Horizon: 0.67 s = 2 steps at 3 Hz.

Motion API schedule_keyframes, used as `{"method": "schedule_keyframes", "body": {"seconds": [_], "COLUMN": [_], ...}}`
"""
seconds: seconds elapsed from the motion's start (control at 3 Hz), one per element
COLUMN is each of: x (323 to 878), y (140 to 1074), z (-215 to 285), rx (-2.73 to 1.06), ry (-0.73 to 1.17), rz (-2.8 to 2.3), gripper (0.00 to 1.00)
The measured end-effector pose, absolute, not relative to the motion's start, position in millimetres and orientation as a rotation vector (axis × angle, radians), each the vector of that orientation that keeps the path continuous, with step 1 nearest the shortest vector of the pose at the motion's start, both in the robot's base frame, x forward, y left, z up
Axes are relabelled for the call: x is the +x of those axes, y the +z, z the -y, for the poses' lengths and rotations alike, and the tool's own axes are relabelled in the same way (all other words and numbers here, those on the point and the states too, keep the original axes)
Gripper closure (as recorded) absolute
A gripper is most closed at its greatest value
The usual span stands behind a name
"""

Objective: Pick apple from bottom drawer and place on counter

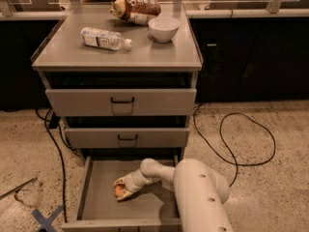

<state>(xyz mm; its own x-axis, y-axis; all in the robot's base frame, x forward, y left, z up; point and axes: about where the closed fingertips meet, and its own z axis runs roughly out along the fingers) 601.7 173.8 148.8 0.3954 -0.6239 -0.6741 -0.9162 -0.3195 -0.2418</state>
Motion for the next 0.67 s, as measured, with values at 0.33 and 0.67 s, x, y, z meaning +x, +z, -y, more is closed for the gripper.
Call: {"method": "schedule_keyframes", "body": {"seconds": [0.33, 0.67], "x": [601.7, 601.6], "y": [148.8, 148.7], "z": [-173.8, -173.8], "rx": [-2.054, -2.054], "ry": [0.629, 0.629], "rz": [-1.311, -1.311], "gripper": [0.88, 1.00]}}
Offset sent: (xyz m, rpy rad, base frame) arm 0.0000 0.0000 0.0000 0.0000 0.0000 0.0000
